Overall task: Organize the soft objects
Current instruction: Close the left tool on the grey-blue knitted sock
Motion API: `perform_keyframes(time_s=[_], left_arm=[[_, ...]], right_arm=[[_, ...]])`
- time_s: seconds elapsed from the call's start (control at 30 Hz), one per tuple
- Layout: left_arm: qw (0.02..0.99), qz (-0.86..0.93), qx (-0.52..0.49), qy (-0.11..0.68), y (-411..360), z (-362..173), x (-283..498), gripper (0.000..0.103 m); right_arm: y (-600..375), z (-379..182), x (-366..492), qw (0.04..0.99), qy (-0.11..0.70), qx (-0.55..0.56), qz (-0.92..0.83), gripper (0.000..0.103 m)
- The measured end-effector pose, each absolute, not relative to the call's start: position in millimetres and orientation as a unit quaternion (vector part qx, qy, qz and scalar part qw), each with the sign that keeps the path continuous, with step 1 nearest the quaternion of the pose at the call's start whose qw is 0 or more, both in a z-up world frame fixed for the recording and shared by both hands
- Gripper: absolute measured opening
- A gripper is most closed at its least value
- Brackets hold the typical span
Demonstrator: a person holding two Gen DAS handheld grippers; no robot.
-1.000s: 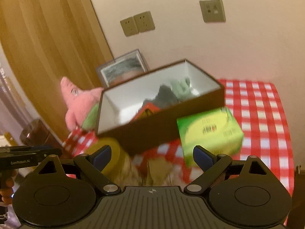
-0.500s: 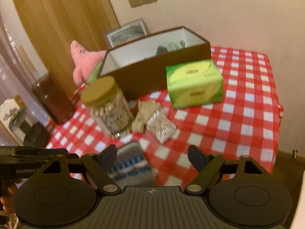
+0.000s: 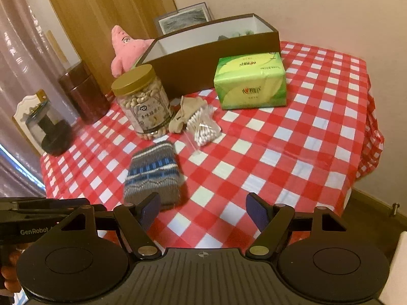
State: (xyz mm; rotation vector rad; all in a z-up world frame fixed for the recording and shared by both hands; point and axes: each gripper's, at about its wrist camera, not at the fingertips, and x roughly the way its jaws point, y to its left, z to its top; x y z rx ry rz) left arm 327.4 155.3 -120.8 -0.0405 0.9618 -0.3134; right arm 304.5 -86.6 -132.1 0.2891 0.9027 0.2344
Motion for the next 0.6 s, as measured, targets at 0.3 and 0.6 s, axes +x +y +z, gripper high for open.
perform_keyframes(time_s=[0.3, 0.6], left_arm=[[0.869, -0.142, -0.052, 0.470, 150, -139, 363, 0.061], [0.850, -0.143, -0.076, 0.501, 157, -173, 415, 0.061]], right_arm=[[-101, -141, 311, 0.877, 0.444, 0.153, 0.097, 0.075], [-110, -152, 324, 0.869, 0.463, 0.170, 0.047, 0.075]])
